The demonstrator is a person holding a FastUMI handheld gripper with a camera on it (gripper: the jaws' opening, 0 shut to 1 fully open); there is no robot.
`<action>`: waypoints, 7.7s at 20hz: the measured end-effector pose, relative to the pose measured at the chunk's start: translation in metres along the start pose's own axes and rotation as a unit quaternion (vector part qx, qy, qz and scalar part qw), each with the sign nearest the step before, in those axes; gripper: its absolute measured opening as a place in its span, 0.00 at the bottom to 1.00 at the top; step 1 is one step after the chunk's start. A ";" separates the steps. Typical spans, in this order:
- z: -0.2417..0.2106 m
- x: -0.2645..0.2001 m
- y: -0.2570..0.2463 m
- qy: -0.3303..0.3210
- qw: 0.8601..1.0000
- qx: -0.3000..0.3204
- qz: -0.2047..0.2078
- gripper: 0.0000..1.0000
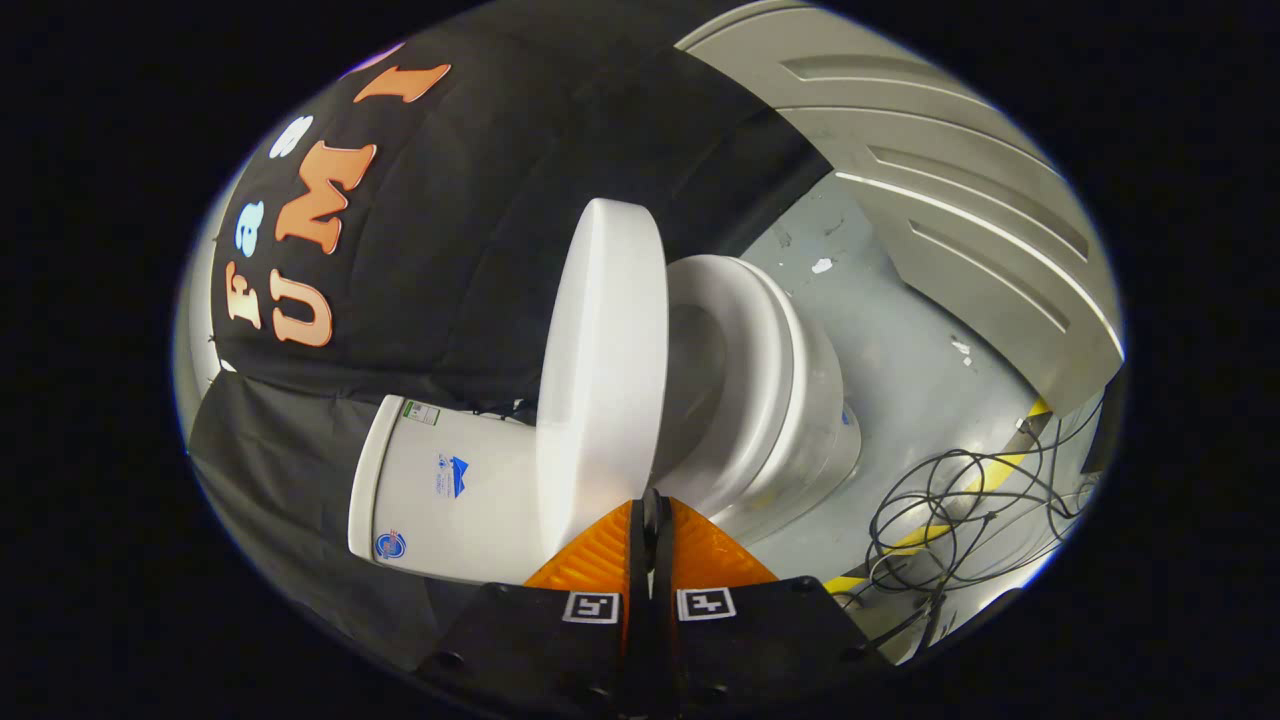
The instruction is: Open the toilet lid.
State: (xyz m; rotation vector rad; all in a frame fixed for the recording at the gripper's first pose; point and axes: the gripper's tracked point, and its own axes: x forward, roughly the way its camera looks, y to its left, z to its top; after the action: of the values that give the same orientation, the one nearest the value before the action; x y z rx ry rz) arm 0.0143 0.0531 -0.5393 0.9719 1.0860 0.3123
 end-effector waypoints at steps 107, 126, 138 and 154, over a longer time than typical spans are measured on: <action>-0.071 -0.008 0.295 -0.218 0.918 -0.321 -0.086 0.07; -0.171 0.029 0.385 -0.188 0.877 -0.442 -0.027 1.00; -0.067 -0.159 0.375 -0.345 0.859 -0.366 -0.099 0.98; -0.066 -0.209 0.404 -0.408 0.811 -0.404 -0.114 0.98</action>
State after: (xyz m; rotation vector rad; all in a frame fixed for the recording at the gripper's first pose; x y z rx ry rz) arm -0.0480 0.1813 -0.1019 0.1262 0.1876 0.1014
